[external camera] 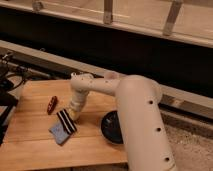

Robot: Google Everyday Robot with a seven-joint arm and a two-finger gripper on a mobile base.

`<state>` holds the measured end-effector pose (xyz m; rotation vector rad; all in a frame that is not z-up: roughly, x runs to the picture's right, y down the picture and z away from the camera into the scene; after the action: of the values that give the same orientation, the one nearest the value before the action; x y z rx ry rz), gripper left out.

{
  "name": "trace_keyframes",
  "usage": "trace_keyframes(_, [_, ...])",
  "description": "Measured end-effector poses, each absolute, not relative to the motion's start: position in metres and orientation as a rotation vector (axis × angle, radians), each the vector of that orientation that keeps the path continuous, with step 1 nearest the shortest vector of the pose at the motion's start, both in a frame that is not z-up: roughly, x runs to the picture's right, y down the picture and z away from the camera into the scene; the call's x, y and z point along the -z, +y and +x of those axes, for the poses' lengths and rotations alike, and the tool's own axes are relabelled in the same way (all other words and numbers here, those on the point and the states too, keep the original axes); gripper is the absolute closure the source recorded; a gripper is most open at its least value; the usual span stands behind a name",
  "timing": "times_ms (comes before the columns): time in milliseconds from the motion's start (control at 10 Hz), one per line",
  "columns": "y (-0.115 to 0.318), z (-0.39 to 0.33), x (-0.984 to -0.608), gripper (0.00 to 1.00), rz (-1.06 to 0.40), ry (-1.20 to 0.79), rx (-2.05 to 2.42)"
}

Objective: Push the eraser across the table

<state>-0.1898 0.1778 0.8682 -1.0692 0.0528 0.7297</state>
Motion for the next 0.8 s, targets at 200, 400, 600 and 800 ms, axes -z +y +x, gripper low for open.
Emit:
trace_keyframes(200, [0.178,-0.188,-0.866,1.00,-1.024,0.059,-0.716])
trace_keyframes(400, [0.181,-0.197,-0.861,1.00,-1.013,0.056,-0.701])
trace_keyframes(600, [0.182,-0.195,-0.859,1.00,-0.993,0.057,-0.698])
trace_keyframes(800, [0.185,-0.206,-0.854,1.00,-0.988,0.058,-0.676])
